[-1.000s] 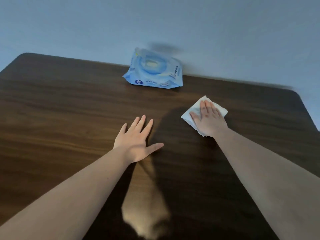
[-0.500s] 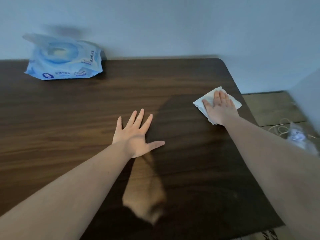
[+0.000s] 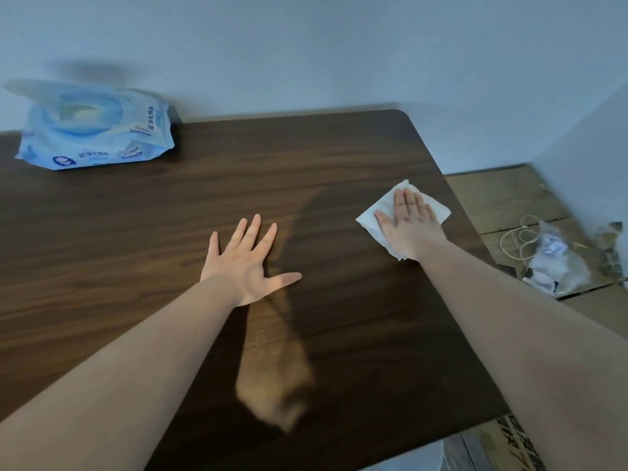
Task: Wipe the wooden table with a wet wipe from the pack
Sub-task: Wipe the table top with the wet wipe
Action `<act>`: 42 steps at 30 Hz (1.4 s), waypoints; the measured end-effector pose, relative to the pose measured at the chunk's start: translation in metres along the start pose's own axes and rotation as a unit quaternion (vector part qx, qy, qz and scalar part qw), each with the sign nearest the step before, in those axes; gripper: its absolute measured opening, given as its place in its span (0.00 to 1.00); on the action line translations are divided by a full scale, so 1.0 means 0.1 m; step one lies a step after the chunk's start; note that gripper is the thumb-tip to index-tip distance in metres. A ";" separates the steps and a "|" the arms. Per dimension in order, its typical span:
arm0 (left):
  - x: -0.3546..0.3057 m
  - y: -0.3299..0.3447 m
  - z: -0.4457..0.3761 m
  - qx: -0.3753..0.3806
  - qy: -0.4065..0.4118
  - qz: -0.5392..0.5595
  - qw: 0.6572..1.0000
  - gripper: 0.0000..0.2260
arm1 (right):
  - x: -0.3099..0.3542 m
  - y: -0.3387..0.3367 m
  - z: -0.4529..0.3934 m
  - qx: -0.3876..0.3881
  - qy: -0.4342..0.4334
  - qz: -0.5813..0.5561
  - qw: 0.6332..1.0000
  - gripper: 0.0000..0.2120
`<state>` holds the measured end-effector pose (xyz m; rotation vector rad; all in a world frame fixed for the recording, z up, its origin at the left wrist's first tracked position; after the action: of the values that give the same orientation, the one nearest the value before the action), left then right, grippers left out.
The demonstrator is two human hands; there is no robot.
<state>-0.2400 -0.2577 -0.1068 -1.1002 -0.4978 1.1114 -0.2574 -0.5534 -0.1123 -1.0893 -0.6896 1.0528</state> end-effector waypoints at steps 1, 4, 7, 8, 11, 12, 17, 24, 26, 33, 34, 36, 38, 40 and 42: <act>0.04 -0.01 0.02 -0.002 0.007 0.003 1.000 0.45 | 0.10 0.01 0.04 0.003 -0.016 0.002 1.000 0.33; 0.26 -0.03 0.16 -0.008 0.002 0.013 1.000 0.44 | 0.50 0.05 0.16 0.018 -0.076 0.013 0.997 0.34; 0.58 -0.05 0.38 -0.030 -0.026 0.035 0.999 0.42 | 1.02 0.10 0.29 0.010 -0.138 0.028 0.990 0.34; 0.70 -0.06 0.45 -0.040 -0.037 0.037 0.998 0.42 | 1.18 0.11 0.32 0.006 -0.154 0.031 0.988 0.34; 1.17 -0.06 0.74 -0.064 -0.080 0.026 0.994 0.41 | 1.74 0.12 0.46 -0.002 -0.208 0.036 0.977 0.34; 1.37 -0.06 0.86 -0.068 -0.097 0.019 0.993 0.41 | 1.96 0.12 0.51 -0.003 -0.230 0.039 0.972 0.35; 2.40 -0.08 1.52 -0.082 -0.196 0.014 0.977 0.44 | 3.14 0.16 0.77 -0.001 -0.329 0.062 0.942 0.35; 3.74 0.15 2.44 -0.037 -0.343 0.040 0.938 0.51 | 4.69 0.29 1.14 -0.014 -0.442 0.075 0.894 0.34; 4.02 0.24 2.65 -0.030 -0.380 0.067 0.922 0.54 | 5.08 0.32 1.25 -0.015 -0.464 0.076 0.882 0.34; 4.32 0.44 2.81 -0.062 -0.372 0.127 0.917 0.53 | 6.25 0.41 1.56 -0.029 -0.513 0.099 0.852 0.34; 4.33 0.45 2.81 -0.064 -0.370 0.130 0.917 0.53 | 6.40 0.41 1.59 -0.029 -0.521 0.105 0.847 0.35; 4.35 0.47 2.81 -0.060 -0.374 0.141 0.915 0.54 | 6.68 0.41 1.65 -0.028 -0.534 0.114 0.837 0.35; 4.37 0.47 2.79 -0.054 -0.378 0.144 0.913 0.53 | 6.91 0.39 1.67 -0.034 -0.544 0.118 0.830 0.35; 4.39 0.46 2.78 -0.048 -0.377 0.142 0.914 0.53 | 7.12 0.39 1.69 -0.040 -0.544 0.113 0.830 0.34; 4.40 0.48 2.79 -0.045 -0.369 0.144 0.917 0.53 | 7.33 0.40 1.72 -0.036 -0.538 0.112 0.834 0.34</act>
<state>-0.3008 0.2616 -0.1125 -0.8154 -1.0059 1.7881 -0.1450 0.1926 -0.1203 -0.5522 -1.5208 1.8740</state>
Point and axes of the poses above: each hand's wrist, its own z-axis away from the middle knuckle, its own y-axis out of the palm, x = y × z, the point moved 3 cm from there along -z, towards the middle knuckle, and after that the axes turned 3 degrees about z, right-handed, at the moved point
